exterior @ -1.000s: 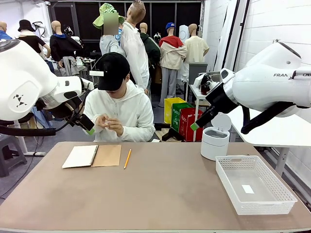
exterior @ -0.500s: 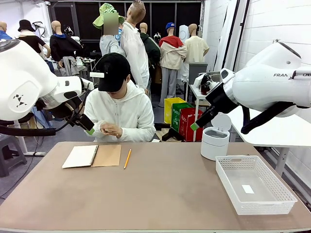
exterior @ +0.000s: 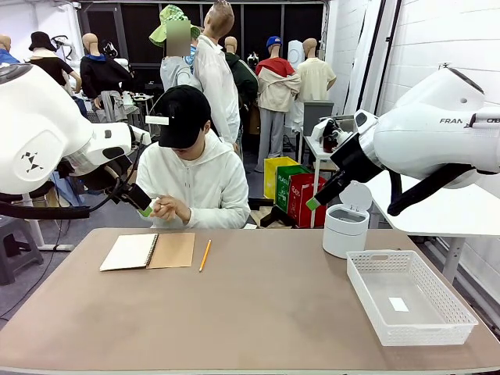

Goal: Sort the paper based on its condition.
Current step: If a person hands you a paper, place it in the Organizing basket , and if it's crumpled, put it in the Trash can.

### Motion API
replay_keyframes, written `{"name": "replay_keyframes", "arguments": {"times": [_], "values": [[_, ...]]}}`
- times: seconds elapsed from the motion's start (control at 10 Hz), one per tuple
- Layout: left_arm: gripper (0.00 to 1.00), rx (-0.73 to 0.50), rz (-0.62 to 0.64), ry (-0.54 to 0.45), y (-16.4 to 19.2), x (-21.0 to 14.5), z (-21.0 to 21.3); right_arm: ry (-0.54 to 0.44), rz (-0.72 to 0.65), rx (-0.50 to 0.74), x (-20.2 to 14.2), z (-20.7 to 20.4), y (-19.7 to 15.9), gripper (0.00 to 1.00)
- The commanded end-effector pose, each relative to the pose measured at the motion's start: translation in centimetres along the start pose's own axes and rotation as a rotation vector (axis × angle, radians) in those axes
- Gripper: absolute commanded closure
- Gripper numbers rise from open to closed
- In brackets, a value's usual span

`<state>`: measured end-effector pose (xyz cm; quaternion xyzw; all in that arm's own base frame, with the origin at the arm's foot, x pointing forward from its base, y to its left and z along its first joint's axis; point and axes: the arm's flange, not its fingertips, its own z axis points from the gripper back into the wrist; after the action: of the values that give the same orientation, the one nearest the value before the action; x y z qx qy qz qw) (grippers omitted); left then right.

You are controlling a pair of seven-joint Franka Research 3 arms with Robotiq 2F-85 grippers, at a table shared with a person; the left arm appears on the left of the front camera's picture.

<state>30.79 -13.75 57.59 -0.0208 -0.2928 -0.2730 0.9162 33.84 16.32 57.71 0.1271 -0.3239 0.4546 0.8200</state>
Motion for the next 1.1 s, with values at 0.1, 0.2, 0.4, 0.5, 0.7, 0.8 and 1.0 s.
{"name": "replay_keyframes", "arguments": {"times": [0.1,0.2,0.4,0.5,0.7,0.8,1.0], "values": [[0.0,0.0,-0.001,0.001,0.03,-0.02,-0.03,0.005,0.004,0.005,-0.05,0.01,0.0,0.0],[0.0,0.0,-0.001,0.001,0.03,-0.02,-0.03,0.005,0.004,0.005,-0.05,0.01,0.0,0.0],[0.0,0.0,-0.001,0.001,0.03,-0.02,-0.03,0.005,0.004,0.005,-0.05,0.01,0.0,0.0],[0.0,0.0,-0.001,0.001,0.03,-0.02,-0.03,0.005,0.004,0.005,-0.05,0.01,0.0,0.0],[0.0,0.0,-0.001,0.001,0.03,-0.02,-0.03,0.005,0.004,0.005,-0.05,0.01,0.0,0.0],[0.0,0.0,-0.001,0.001,0.03,-0.02,-0.03,0.005,0.004,0.005,-0.05,0.01,0.0,0.0],[0.0,0.0,-0.001,0.001,0.03,-0.02,-0.03,0.005,0.004,0.005,-0.05,0.01,0.0,0.0]]}}
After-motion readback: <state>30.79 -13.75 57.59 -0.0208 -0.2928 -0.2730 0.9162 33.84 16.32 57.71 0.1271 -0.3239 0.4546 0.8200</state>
